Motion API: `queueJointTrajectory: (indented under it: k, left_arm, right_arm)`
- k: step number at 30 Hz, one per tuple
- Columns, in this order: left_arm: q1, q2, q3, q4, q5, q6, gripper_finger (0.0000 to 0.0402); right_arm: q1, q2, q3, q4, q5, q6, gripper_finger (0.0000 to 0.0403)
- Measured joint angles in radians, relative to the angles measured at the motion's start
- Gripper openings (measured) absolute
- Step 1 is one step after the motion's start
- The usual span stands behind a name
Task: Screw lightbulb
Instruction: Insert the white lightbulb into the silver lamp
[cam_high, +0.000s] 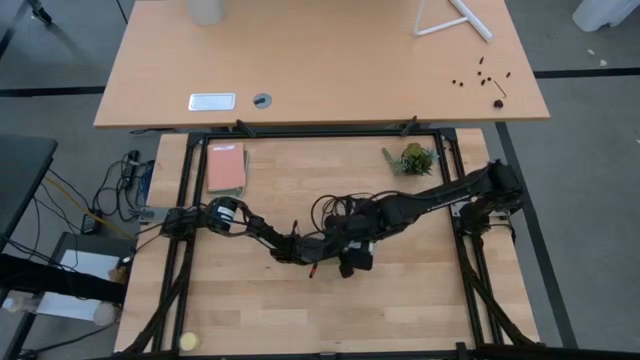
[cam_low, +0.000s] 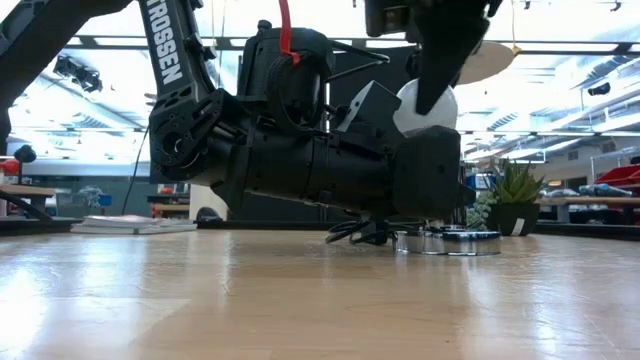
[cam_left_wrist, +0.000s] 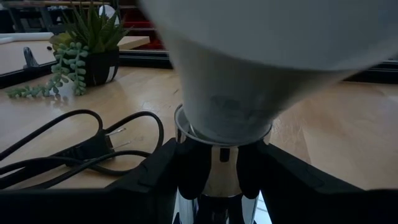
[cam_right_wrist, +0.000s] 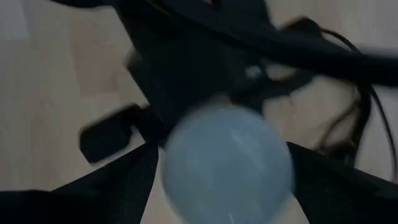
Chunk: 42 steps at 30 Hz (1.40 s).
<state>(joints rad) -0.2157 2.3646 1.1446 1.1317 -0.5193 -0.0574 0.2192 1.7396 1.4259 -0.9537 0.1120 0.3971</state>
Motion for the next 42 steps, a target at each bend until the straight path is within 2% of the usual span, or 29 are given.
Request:
queueJointTrajectory:
  k: [14,20,33,36,42]
  left_arm:
    - [0.000,0.000,0.000,0.000,0.000,0.000,0.0189]
    - [0.000,0.000,0.000,0.000,0.000,0.002,0.0189]
    - [0.000,0.000,0.000,0.002,0.000,0.005,0.0189]
    - [-0.003,0.000,-0.001,0.018,0.001,0.030,0.0199]
    - [-0.013,0.000,-0.002,0.037,0.000,0.079,0.0247]
  right_arm:
    - [-0.008,0.038,-0.001,-0.064,0.057,0.011,0.0346]
    - [-0.023,0.037,-0.001,-0.100,0.048,0.017,0.0346]
    - [-0.003,0.036,-0.001,-0.027,0.025,-0.063,0.0346]
    - [-0.003,0.036,-0.001,-0.012,0.026,-0.063,0.0346]
    - [-0.003,0.036,-0.001,-0.011,0.028,-0.066,0.0346]
